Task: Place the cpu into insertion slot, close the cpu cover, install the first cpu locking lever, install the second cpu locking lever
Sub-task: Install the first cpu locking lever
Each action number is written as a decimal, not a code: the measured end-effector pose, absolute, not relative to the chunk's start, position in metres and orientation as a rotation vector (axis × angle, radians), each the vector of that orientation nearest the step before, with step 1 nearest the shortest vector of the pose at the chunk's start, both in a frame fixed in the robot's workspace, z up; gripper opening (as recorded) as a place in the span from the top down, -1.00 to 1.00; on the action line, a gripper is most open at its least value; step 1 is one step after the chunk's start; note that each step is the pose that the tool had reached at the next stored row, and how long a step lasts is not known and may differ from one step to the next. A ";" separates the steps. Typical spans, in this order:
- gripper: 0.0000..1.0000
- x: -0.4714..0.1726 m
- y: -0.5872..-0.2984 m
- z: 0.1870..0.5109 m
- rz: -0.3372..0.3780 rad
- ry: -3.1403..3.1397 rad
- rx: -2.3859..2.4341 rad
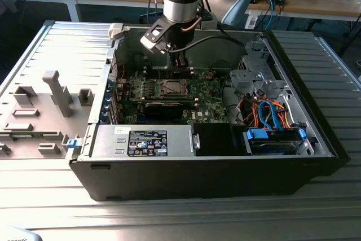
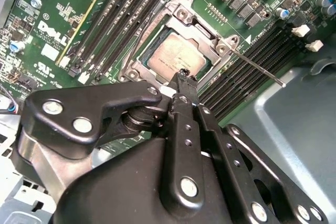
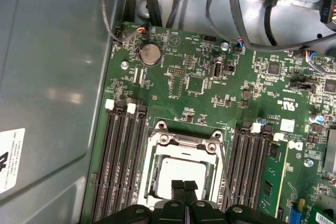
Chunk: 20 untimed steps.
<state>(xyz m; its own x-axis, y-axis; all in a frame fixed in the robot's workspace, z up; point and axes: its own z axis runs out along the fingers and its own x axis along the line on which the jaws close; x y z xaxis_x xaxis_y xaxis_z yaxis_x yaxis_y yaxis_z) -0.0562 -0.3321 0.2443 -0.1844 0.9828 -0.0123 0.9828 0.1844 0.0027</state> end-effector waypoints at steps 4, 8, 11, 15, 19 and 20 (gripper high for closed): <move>0.79 -0.056 -0.332 0.244 -0.009 2.429 1.975; 0.79 -0.056 -0.332 0.244 -0.009 2.446 1.954; 0.79 -0.056 -0.332 0.244 -0.009 2.454 1.943; 0.79 -0.056 -0.332 0.244 -0.008 2.476 1.916; 0.79 -0.056 -0.332 0.244 -0.008 2.484 1.904; 0.79 -0.056 -0.332 0.244 -0.008 2.487 1.901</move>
<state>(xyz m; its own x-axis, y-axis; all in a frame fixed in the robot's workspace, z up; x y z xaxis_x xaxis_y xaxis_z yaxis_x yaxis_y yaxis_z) -0.0562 -0.3321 0.2443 -0.2622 0.9649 -0.0123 0.9650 0.2622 0.0027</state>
